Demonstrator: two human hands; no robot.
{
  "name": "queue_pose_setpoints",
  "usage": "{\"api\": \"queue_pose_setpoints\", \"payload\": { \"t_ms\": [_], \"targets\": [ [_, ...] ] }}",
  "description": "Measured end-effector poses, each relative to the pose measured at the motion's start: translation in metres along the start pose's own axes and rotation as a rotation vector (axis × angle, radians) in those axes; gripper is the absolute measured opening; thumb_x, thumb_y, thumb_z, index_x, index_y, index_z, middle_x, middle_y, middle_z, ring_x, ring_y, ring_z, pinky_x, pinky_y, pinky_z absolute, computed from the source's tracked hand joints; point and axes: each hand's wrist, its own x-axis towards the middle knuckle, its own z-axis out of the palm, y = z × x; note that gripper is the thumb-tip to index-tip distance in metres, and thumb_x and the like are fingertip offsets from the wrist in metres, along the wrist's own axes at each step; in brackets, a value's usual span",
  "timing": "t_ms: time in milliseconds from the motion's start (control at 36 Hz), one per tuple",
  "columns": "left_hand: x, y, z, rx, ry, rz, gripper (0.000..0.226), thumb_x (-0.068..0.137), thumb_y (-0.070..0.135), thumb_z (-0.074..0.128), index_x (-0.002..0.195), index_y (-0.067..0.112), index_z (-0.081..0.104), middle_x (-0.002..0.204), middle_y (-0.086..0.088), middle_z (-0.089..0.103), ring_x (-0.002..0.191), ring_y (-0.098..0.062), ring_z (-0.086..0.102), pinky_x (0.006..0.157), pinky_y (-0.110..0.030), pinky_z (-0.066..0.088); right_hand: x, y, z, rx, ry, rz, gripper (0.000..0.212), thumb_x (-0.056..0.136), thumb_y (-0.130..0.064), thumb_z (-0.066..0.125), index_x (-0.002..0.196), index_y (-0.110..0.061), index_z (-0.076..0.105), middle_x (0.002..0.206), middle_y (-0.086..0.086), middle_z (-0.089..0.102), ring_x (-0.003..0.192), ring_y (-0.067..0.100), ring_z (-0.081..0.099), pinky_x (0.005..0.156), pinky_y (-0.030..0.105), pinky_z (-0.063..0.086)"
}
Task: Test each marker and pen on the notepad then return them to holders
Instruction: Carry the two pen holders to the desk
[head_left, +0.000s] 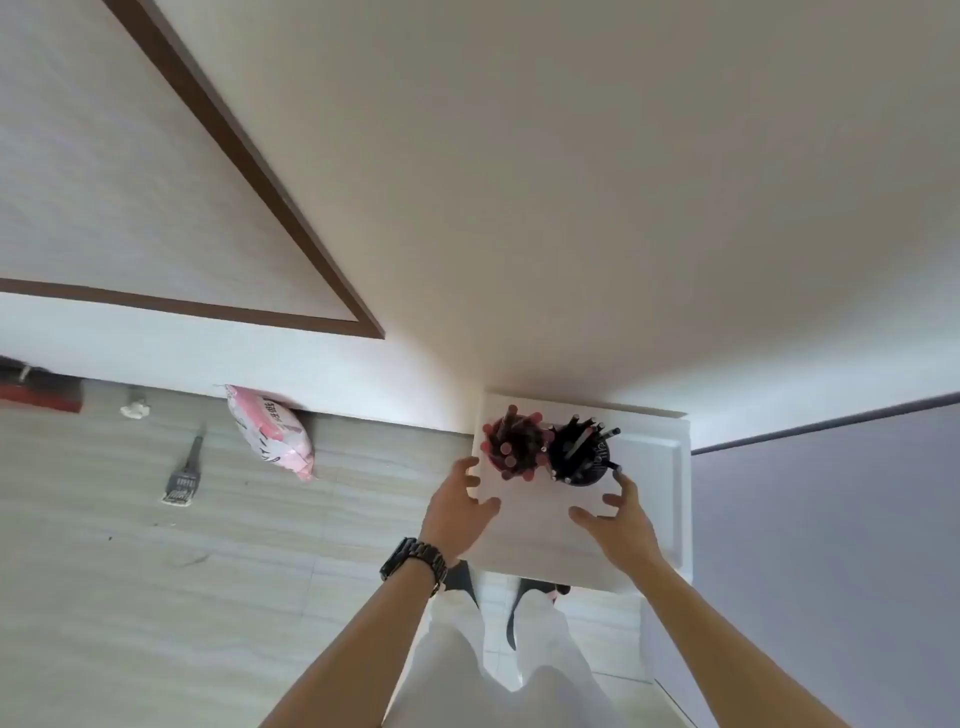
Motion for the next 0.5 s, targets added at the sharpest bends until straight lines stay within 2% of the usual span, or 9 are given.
{"api": "queue_pose_setpoints", "payload": {
  "t_ms": [111,194,278,389,500],
  "targets": [
    [0.015,0.013,0.011,-0.056,0.060,0.076,0.090,0.079,0.019,0.078,0.149,0.034,0.025,0.140,0.003,0.046,0.121,-0.020,0.052,0.098,-0.040,0.050,0.014,-0.007,-0.001,0.042,0.033,-0.082,0.111,0.073,-0.035,0.088,0.157,-0.032,0.016,0.150,0.007,0.045,0.114,0.023,0.059,0.089,0.035,0.049],
    [0.028,0.014,0.021,-0.081,0.090,0.117,0.099,0.072,0.021,0.083,0.148,0.039,0.023,0.138,0.004,0.047,0.122,-0.019,0.051,0.099,-0.042,0.050,0.020,-0.010,0.001,0.036,0.057,-0.162,0.114,0.069,-0.034,0.091,0.156,-0.038,0.017,0.147,0.003,0.047,0.117,0.020,0.057,0.094,0.038,0.050],
    [0.039,0.014,0.028,-0.084,0.122,0.158,0.102,0.069,0.028,0.084,0.149,0.041,0.021,0.135,0.005,0.046,0.121,-0.015,0.051,0.097,-0.032,0.048,0.027,-0.012,0.003,0.005,0.063,-0.234,0.109,0.066,-0.034,0.092,0.153,-0.037,0.025,0.139,-0.001,0.053,0.121,0.019,0.058,0.098,0.042,0.051],
    [0.047,0.013,0.035,-0.074,0.169,0.201,0.103,0.067,0.031,0.086,0.149,0.039,0.024,0.144,0.009,0.038,0.128,-0.012,0.045,0.103,-0.035,0.047,0.034,-0.018,0.006,-0.056,0.103,-0.298,0.095,0.064,-0.039,0.092,0.141,-0.035,0.038,0.132,-0.007,0.055,0.115,0.015,0.057,0.084,0.030,0.047],
    [0.044,0.010,0.041,-0.024,0.209,0.226,0.096,0.068,0.037,0.085,0.145,0.040,0.027,0.146,0.011,0.037,0.127,-0.014,0.045,0.102,-0.037,0.049,0.040,-0.021,0.006,-0.133,0.120,-0.344,0.088,0.061,-0.042,0.091,0.134,-0.031,0.042,0.123,-0.006,0.057,0.112,0.021,0.058,0.086,0.041,0.053]
  ]
}}
